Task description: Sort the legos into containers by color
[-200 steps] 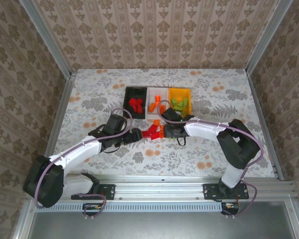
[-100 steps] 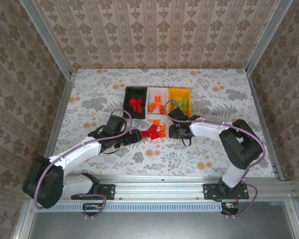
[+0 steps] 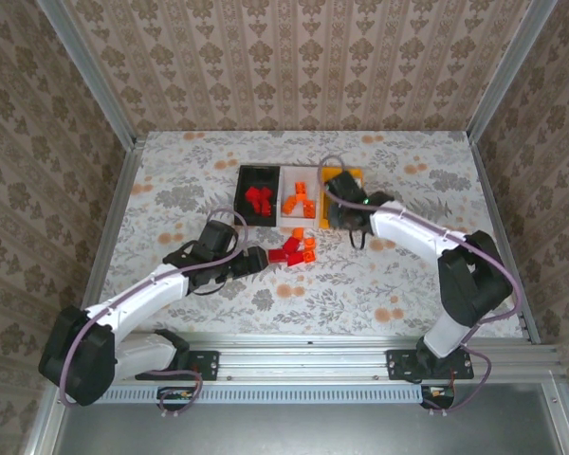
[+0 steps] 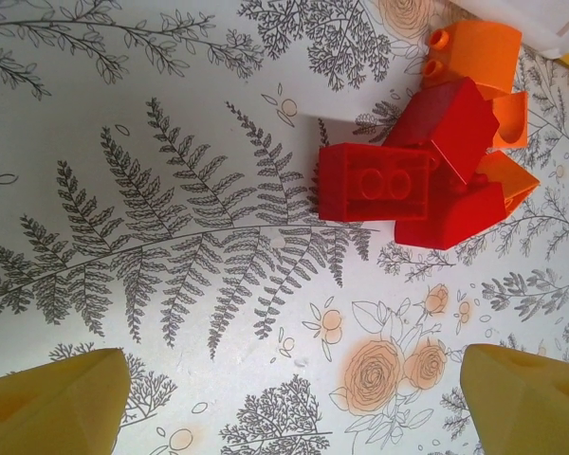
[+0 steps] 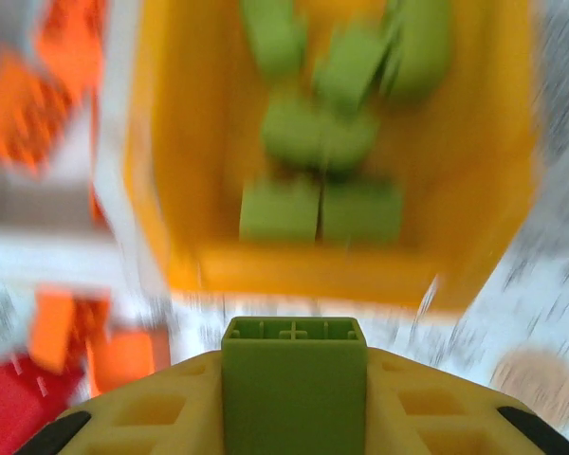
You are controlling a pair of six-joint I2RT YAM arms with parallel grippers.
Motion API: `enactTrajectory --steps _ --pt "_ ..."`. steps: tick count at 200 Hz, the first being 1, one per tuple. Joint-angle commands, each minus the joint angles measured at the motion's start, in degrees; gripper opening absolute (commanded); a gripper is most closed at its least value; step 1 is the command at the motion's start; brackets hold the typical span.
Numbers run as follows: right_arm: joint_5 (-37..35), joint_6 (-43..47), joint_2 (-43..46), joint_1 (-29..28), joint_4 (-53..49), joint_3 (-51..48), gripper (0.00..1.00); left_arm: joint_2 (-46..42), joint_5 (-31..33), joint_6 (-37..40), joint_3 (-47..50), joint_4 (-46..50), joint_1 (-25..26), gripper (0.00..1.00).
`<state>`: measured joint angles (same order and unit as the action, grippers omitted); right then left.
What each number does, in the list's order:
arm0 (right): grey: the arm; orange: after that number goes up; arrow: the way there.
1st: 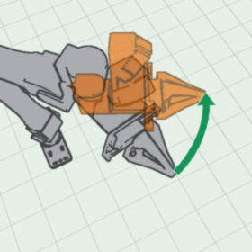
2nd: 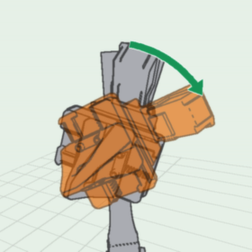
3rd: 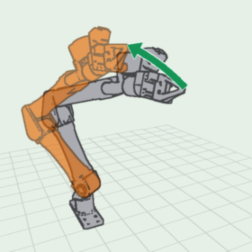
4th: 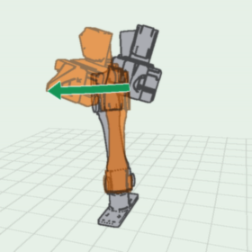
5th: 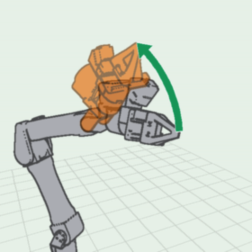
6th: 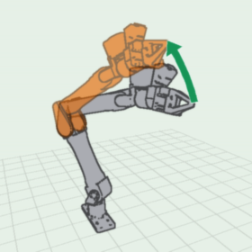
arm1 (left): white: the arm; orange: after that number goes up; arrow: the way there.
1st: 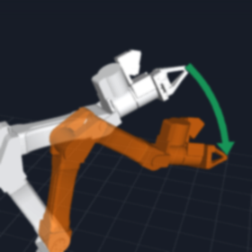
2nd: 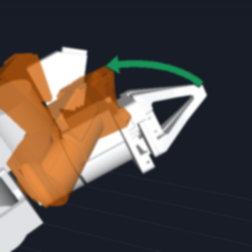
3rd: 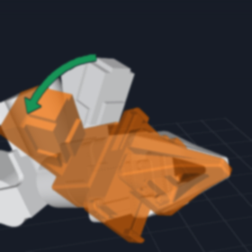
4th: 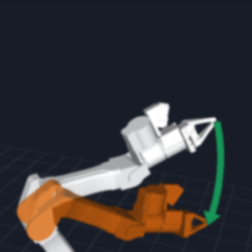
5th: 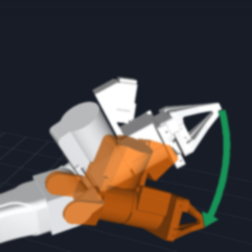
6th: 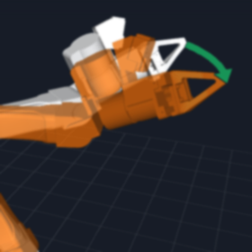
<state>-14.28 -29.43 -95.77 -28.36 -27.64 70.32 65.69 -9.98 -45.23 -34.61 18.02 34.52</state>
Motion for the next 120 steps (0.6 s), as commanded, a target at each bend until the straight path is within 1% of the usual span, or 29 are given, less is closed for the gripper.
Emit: enactTrajectory --steps 1,21,25,44,55,63,70,86,117,120 --pt "-0.9 5.2 -7.2 3.4 -2.7 7.9 0.34 -1.1 1.3 0.1 0.0 2.0 0.4 0.93" --pt "-0.8 7.0 -12.9 4.2 -2.8 13.7 0.35 1.0 0.2 0.3 -1.2 2.0 0.5 0.93" --pt "-0.9 7.1 -13.6 4.3 -4.2 14.7 0.35 1.6 0.0 0.4 -1.7 2.3 0.6 0.92" --pt "-0.7 7.6 -16.1 4.6 -4.6 18.2 0.37 4.3 -0.2 0.8 -3.5 2.8 1.7 0.91" --pt "-0.6 7.6 -17.2 5.0 -5.3 19.7 0.40 5.5 0.3 0.7 -4.2 2.3 2.6 0.91" --pt "-0.7 7.7 -17.4 4.9 -5.7 20.3 0.46 6.4 0.5 0.7 -4.9 2.0 3.1 0.91" --pt "-0.8 7.8 -16.8 5.0 -5.7 20.3 0.51 7.4 0.6 0.7 -5.8 2.1 3.5 0.91" --pt "-0.6 7.8 -13.5 4.9 -4.7 18.7 0.56 10.1 1.3 1.4 -8.0 2.2 4.5 0.91" --pt "1.7 6.0 -4.6 4.5 -3.4 12.0 0.60 17.3 3.0 2.3 -12.3 1.2 6.5 0.90" --pt "1.8 5.7 -3.7 4.4 -1.9 11.1 0.60 18.1 3.1 2.3 -12.7 1.2 6.6 0.90"
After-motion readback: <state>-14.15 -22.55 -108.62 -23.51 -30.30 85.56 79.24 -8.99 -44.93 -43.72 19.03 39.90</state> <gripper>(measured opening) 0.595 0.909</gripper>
